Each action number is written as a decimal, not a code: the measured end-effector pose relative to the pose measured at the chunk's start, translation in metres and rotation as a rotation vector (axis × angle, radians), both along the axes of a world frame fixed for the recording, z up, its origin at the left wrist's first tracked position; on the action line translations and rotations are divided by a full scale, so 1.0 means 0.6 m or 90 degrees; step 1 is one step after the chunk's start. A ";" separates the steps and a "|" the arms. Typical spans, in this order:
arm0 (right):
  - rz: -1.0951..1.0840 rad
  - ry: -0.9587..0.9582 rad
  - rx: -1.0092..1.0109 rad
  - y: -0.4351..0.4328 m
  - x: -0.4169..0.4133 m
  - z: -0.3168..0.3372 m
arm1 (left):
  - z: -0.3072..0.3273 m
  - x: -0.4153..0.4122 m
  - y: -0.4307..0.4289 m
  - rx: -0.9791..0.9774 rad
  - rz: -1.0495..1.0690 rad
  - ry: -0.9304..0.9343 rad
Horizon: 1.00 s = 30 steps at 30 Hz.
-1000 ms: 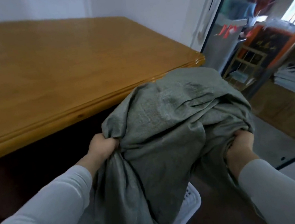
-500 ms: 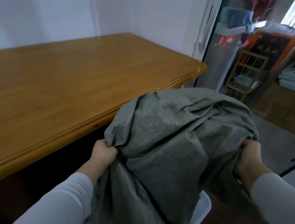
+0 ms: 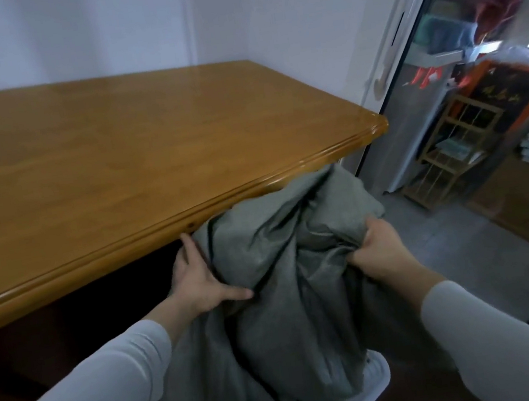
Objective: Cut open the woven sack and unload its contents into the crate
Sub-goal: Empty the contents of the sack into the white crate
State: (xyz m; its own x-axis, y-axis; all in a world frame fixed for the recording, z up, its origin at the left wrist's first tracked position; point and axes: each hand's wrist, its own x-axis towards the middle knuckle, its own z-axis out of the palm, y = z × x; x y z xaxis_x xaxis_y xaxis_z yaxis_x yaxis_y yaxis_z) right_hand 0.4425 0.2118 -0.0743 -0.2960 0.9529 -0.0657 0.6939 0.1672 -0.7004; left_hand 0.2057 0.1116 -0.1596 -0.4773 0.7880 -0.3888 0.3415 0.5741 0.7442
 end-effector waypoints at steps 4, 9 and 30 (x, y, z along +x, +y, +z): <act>0.165 0.023 -0.045 -0.037 -0.061 -0.011 | 0.026 0.047 0.019 0.031 -0.246 0.157; 0.266 0.124 -0.166 -0.059 -0.080 0.023 | 0.057 0.088 0.015 0.258 -0.024 -0.129; -0.119 0.042 -0.069 -0.045 0.032 0.103 | 0.164 0.059 -0.085 0.083 0.061 -0.260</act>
